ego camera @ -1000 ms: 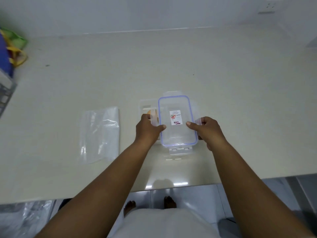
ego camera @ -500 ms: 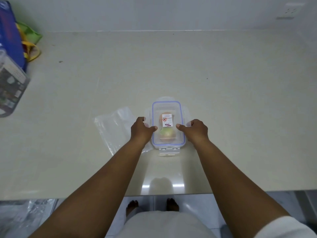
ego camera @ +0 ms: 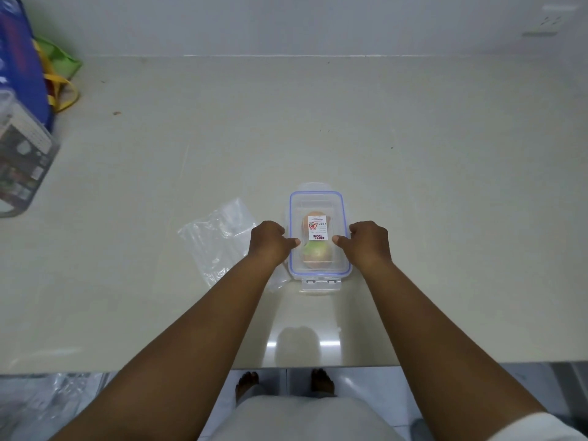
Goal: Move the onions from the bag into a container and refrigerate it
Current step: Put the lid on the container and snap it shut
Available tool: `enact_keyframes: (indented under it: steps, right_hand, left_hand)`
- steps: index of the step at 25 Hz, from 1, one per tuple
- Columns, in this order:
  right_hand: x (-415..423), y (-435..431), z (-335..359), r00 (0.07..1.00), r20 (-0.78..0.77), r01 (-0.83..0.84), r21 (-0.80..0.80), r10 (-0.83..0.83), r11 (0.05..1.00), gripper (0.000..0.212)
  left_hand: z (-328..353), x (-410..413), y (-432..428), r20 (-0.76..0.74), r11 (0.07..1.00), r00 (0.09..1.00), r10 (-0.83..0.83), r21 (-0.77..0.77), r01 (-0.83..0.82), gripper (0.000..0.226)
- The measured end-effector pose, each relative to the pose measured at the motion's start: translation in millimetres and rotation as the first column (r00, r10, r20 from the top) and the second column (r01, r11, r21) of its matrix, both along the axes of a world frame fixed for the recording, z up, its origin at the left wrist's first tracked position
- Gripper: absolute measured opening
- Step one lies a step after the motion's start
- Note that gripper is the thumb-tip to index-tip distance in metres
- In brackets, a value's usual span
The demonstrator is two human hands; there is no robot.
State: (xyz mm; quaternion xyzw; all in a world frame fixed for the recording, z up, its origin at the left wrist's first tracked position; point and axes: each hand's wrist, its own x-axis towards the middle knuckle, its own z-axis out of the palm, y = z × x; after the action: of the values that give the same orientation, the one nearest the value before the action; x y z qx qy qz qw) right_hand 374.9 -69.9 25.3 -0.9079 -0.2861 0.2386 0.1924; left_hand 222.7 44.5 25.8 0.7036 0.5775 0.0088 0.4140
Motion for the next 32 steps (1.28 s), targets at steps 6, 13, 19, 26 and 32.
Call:
enact_keyframes:
  steps: [6,13,19,26,32]
  right_hand:
    - [12,9,7,0.981,-0.159,0.109,-0.005,-0.109,0.994,0.046]
    - [19,10,-1,0.876,-0.426,0.268,0.042,-0.226,0.962,0.045]
    - [20,10,-6,0.849,-0.476,0.293,0.066,-0.228,0.954,0.047]
    - [31,4,2,0.861,-0.497,0.185,0.112,-0.106,0.976,0.011]
    - [46,-2,19,0.849,-0.483,-0.223,0.036,0.213,0.974,0.028]
  left_hand:
    - [8,8,10,0.025,0.973,0.99,0.137,-0.192,-0.129,0.025]
    - [3,9,12,0.063,0.945,0.981,0.182,-0.288,-0.156,0.023]
    - [1,5,10,0.127,0.927,0.965,0.229,-0.332,-0.177,0.021]
    - [14,-2,-21,0.141,0.962,0.98,0.143,-0.252,-0.104,0.024]
    - [10,-41,-50,0.157,0.981,0.981,0.117,-0.172,-0.089,0.036]
